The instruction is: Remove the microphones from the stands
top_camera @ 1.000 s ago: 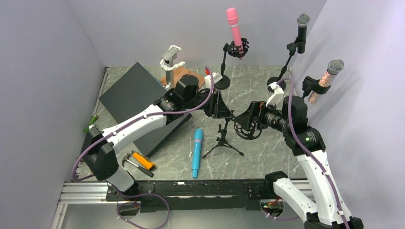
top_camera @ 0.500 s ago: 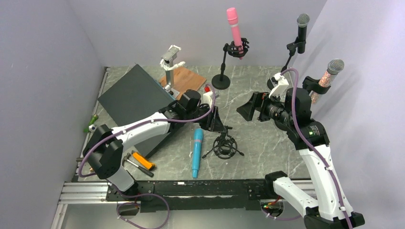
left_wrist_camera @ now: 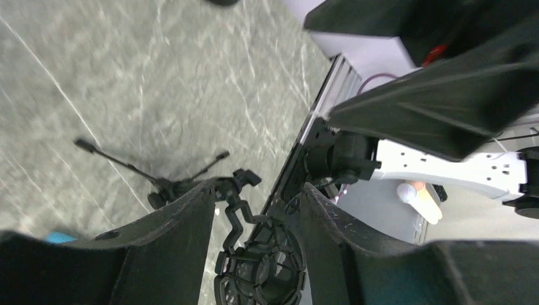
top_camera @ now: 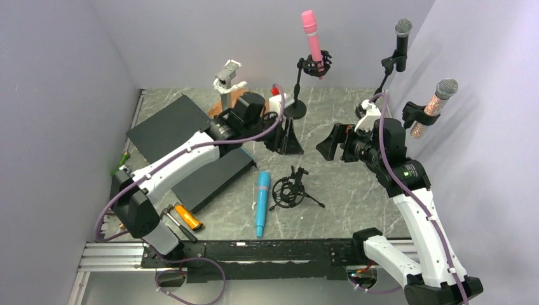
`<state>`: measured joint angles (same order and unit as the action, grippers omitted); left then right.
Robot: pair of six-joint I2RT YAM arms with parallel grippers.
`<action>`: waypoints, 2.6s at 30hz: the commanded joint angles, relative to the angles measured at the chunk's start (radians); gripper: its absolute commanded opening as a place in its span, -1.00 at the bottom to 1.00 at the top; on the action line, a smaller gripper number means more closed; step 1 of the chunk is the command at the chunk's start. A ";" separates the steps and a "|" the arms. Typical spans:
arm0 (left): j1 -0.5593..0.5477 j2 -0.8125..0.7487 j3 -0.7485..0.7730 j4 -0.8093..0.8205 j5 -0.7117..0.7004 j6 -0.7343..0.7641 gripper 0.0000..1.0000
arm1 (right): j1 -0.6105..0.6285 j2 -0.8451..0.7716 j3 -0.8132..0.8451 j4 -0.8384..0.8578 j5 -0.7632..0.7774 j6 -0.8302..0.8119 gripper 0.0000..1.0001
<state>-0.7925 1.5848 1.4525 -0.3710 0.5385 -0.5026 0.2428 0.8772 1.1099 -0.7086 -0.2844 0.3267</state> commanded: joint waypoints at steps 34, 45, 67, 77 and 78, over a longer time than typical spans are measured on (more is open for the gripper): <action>0.235 -0.300 -0.035 -0.133 -0.347 0.226 -0.01 | 0.159 1.014 1.119 0.258 0.761 -0.428 0.99; 0.235 -0.323 -0.046 -0.119 -0.356 0.233 -0.12 | 0.119 1.228 1.259 0.438 0.769 -0.517 0.75; 0.234 -0.344 -0.089 -0.070 -0.347 0.240 -0.03 | 0.108 1.176 1.428 0.565 0.600 -0.564 -0.61; 0.234 -0.340 -0.094 -0.061 -0.333 0.230 0.06 | 0.182 0.923 1.252 0.513 0.673 -0.547 -0.76; 0.235 -0.340 -0.094 -0.063 -0.333 0.231 0.05 | 0.190 0.876 1.185 0.494 0.680 -0.521 -0.79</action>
<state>-0.5594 1.2701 1.3617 -0.4744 0.1867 -0.2749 0.4080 1.9102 2.4046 -0.2142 0.3435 -0.2363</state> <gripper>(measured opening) 0.526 0.376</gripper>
